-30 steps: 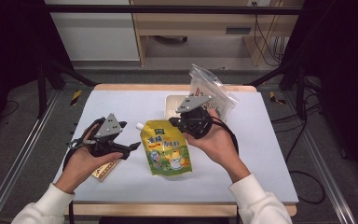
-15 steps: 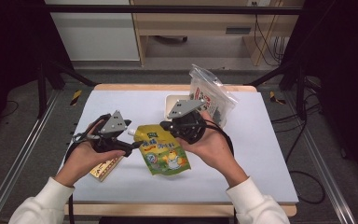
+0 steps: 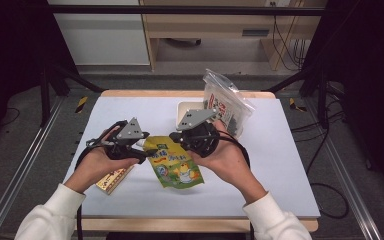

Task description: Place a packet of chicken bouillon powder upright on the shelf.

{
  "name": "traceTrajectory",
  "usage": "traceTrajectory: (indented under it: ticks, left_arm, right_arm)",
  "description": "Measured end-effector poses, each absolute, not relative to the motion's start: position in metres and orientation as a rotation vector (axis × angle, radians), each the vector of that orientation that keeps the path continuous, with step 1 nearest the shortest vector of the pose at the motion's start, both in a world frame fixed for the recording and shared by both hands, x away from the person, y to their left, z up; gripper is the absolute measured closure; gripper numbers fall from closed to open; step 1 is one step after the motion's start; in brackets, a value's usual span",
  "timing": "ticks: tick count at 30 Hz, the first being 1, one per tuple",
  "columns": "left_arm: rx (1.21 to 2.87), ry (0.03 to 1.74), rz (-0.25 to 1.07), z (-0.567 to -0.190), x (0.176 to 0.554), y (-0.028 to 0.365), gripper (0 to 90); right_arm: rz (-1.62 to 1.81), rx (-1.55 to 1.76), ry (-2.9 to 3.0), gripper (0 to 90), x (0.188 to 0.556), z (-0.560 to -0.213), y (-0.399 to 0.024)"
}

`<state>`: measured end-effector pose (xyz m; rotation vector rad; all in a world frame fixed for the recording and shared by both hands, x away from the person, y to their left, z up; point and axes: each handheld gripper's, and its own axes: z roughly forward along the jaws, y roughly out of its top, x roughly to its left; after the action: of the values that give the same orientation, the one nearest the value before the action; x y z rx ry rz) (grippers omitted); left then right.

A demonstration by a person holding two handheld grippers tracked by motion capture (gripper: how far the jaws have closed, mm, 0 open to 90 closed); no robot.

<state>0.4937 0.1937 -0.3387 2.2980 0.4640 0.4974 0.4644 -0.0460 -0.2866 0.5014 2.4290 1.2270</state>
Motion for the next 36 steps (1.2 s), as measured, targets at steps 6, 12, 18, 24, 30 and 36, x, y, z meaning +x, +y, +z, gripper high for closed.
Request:
traceTrajectory:
  ticks: [6, 12, 18, 24, 30, 36]
  left_arm:
    - [2.276, 0.488, 0.465, -0.334, 0.496, 0.194, 51.1]
    - [2.276, 0.444, 0.410, -0.326, 0.493, 0.189, 59.9]
    - [2.305, 0.370, 0.403, -0.319, 0.490, 0.169, 64.7]
    - [2.349, 0.317, 0.412, -0.314, 0.488, 0.149, 71.6]
    - [2.396, 0.266, 0.408, -0.309, 0.484, 0.134, 79.5]
    - [2.406, 0.234, 0.391, -0.307, 0.481, 0.129, 82.4]
  right_arm:
    - [1.207, 0.519, 2.435, 90.0, 0.465, -0.289, -0.052]
    - [1.198, 0.539, 2.433, 90.0, 0.464, -0.292, -0.064]
    - [1.194, 0.564, 2.425, 90.0, 0.458, -0.296, -0.081]
    - [1.191, 0.601, 2.418, 90.0, 0.454, -0.303, -0.099]
    - [1.187, 0.613, 2.418, 90.0, 0.452, -0.308, -0.110]
    - [1.190, 0.616, 2.435, 90.0, 0.450, -0.311, -0.119]
